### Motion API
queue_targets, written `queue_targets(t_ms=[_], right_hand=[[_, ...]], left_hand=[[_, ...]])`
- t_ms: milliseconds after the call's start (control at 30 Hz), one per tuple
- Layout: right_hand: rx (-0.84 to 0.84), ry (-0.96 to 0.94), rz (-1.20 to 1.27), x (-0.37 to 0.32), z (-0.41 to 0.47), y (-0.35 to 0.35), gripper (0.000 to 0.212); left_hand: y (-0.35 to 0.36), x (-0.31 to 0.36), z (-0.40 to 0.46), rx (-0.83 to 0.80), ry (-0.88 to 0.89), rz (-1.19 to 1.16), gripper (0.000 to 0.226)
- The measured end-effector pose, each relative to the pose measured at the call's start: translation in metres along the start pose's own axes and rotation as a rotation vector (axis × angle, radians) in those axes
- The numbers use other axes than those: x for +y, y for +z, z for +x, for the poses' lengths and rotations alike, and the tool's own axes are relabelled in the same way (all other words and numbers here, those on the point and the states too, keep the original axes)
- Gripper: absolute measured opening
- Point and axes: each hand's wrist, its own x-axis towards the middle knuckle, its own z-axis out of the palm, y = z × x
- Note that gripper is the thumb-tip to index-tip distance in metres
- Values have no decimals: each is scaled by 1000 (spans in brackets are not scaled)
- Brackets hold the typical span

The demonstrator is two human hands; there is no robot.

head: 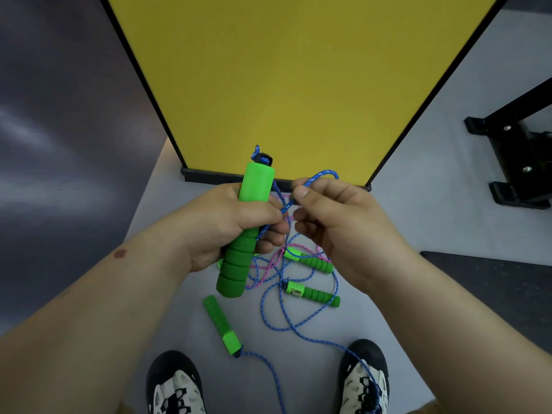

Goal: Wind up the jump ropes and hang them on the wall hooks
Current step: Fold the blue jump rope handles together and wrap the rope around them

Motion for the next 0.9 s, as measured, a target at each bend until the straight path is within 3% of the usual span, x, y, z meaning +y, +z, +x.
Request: queue_targets(t_ms=[100,433,600,767,900], right_hand=[[5,-9,-32,1,-1,2,16],[263,-80,157,-19,10,-17,7],[160,-13,163,-14,8,-14,13],[-33,84,56,-1,-1,1,5],[4,66,39,1,0,0,6]], left_hand=[[1,0,0,2,-3,4,3],[-1,0,0,3,-6,-12,5],[-1,0,0,6,-7,-11,5],[-1,0,-1,-6,-4,-9,4],[0,0,-1,-13,-11,-21,3]])
